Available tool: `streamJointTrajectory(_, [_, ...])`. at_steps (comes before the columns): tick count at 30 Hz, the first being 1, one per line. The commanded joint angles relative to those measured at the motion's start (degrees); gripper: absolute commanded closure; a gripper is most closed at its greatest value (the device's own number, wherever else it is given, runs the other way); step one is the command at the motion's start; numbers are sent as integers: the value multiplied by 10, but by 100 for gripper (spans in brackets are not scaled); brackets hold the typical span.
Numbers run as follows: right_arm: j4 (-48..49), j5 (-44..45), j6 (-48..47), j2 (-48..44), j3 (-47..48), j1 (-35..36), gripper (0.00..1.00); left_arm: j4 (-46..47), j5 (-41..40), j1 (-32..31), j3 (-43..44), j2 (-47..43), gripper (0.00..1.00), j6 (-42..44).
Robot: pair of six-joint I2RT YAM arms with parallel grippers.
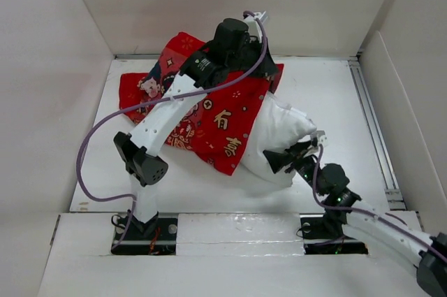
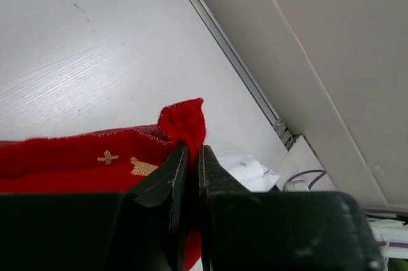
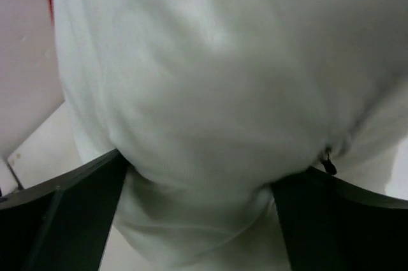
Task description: Put the pillow into the pillowcase
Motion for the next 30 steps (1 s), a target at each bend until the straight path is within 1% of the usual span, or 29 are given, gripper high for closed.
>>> streamJointTrajectory(1, [211,-154,-83,106,40,5,8,11,54,-38,72,12,100,20])
streamJointTrajectory(2, [225,-161,-90,128,56,5,24,4,54,-44,101,25,100,20])
streamJointTrajectory(3, [233,-168,-95,148,99,5,53,-2,54,-51,114,25,100,20])
streamJointTrajectory(4, [219,-181,-113,166,127,5,99,-2,69,-51,125,33,100,20])
streamJointTrajectory(6, [185,-187,-113,204,184,0,100,-7,83,-65,149,33,100,14])
streamJointTrajectory(7, [192,-200,-113,215,225,-1,100,-7,91,-65,156,33,100,14])
streamJointTrajectory(8, [208,-207,-113,229,243,-1,100,-2,97,-73,161,25,100,14])
streamJointTrajectory(9, [208,-217,-113,229,263,-1,100,-2,102,-83,172,25,100,14])
streamJointTrajectory(10, [203,-228,-113,229,301,-1,100,-2,113,-83,172,15,100,14])
streamJointTrajectory(11, [186,-228,-113,224,319,-1,100,-2,119,-83,172,9,100,14])
streamJointTrajectory(12, [170,-218,-113,223,333,-1,100,3,127,-83,172,-4,100,14])
streamJointTrajectory(14, [170,-159,-121,218,341,5,100,3,139,-83,167,-15,100,14])
streamJointTrajectory(15, [152,-140,-136,247,347,5,100,-3,139,-83,167,-22,100,14])
streamJointTrajectory(16, [152,-90,-141,266,347,5,100,-3,139,-83,167,-35,100,14])
streamJointTrajectory(17, [152,-74,-141,287,337,5,100,-17,139,-83,162,-42,100,20])
streamJointTrajectory(18, [175,-61,-148,326,317,0,100,-25,115,-83,162,-57,100,35])
streamJointTrajectory(19, [192,-61,-153,338,316,-1,100,-36,95,-83,155,-64,100,35])
streamJointTrajectory(22, [246,-56,-148,334,258,-12,100,-82,44,-83,155,-74,100,61])
streamJointTrajectory(23, [246,-38,-140,328,245,-12,100,-91,35,-83,155,-81,100,61])
streamJointTrajectory(24, [246,-30,-140,328,223,-12,100,-96,35,-83,155,-89,100,67])
streamJointTrajectory(26, [275,-30,-123,355,202,-17,100,-96,42,-83,155,-97,100,67])
streamJointTrajectory(27, [300,-44,-115,377,182,-17,100,-96,49,-83,155,-102,100,67])
streamJointTrajectory(28, [326,-45,-101,401,172,-17,100,-88,49,-83,155,-103,100,67])
streamJointTrajectory(29, [384,-50,-70,454,163,-17,100,-82,60,-83,148,-103,100,67])
streamJointTrajectory(30, [418,-64,-62,482,156,-17,100,-76,83,-83,136,-103,100,67])
